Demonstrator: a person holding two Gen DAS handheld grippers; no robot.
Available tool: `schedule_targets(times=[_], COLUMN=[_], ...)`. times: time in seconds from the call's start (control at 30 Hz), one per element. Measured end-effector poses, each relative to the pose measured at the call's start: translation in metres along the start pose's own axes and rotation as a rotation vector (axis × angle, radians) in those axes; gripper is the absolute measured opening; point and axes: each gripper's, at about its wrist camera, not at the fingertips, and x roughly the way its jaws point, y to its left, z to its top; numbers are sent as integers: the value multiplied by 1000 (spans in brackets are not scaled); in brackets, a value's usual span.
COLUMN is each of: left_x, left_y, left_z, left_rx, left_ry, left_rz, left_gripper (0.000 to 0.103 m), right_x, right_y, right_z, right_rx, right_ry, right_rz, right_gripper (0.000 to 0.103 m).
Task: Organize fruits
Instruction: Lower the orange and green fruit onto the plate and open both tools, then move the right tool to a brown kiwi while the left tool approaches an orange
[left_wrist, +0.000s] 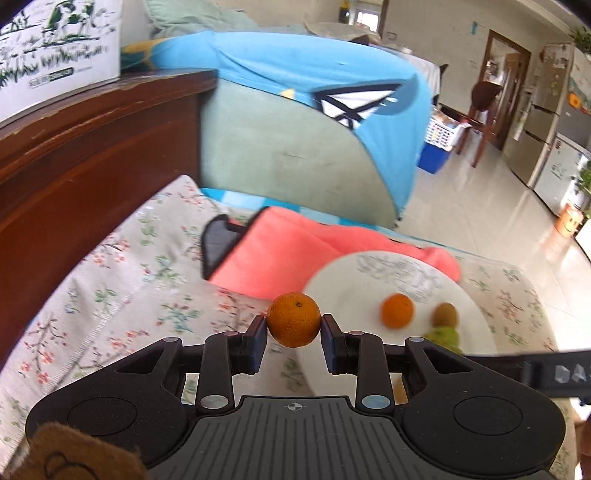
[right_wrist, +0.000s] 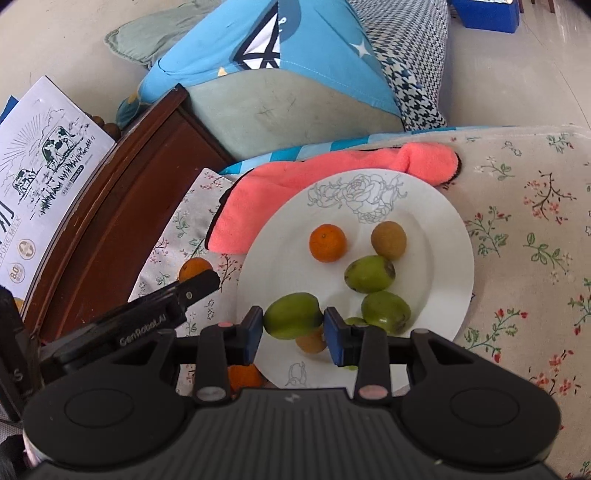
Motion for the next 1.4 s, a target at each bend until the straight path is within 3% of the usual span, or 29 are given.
schedule_targets(times=[0.2, 0.4, 0.47, 0.53, 0.7, 1.1, 1.4], left_x=[0, -7, -13, -20, -43, -74, -82], left_y=[-19, -24, -24, -23, -21, -5, -16], left_z=[-7, -5, -3, -1, -5, -48, -89], left_rx=[49, 24, 3, -10, -18, -106, -107], left_ry=[8, -7, -15, -27, -59, 9, 78], left_rz=[-8, -12, -18, -2, 40, 87, 87], left_gripper=[29, 31, 36, 50, 61, 64, 64], right_x=[1, -4, -7, -9, -16, -38, -46], right_y=[-7, -9, -8, -7, -2, 17, 13], right_z=[5, 11, 11, 12, 10, -23, -52], right_rx=[52, 81, 64, 54, 3, -187, -209], right_ry=[-40, -72, -80, -82, -87, -62, -35], right_rz=[-23, 2, 0, 1, 16, 42, 20], right_gripper=[38, 38, 38, 39, 40, 40, 40])
